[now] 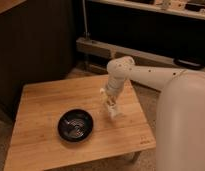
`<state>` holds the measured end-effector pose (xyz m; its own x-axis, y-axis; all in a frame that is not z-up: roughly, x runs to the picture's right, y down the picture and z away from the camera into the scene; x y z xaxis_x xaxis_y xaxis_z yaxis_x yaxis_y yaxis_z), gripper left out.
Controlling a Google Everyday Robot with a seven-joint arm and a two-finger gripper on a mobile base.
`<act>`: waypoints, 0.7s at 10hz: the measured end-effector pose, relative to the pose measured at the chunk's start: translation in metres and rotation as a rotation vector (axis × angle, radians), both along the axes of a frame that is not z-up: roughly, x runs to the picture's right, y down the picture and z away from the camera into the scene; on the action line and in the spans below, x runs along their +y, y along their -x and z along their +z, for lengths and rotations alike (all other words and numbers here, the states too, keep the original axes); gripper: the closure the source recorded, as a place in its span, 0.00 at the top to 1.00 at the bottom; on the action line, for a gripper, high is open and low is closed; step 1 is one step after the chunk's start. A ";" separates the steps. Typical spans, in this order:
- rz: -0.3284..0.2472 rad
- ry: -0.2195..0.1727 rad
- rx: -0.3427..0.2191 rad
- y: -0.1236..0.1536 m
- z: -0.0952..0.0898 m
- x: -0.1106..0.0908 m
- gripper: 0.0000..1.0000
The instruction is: Place the bottle in the ceramic bowl
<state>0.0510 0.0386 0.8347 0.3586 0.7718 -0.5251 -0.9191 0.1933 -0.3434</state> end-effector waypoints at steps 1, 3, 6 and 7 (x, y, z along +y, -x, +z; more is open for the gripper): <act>0.026 -0.022 0.005 0.005 0.000 -0.023 0.00; 0.082 -0.067 -0.035 0.009 0.003 -0.039 0.00; 0.155 -0.125 -0.142 0.037 -0.013 -0.039 0.00; 0.185 -0.159 -0.199 0.054 -0.032 -0.033 0.00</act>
<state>-0.0033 0.0053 0.8026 0.2879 0.9006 -0.3257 -0.8614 0.0949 -0.4990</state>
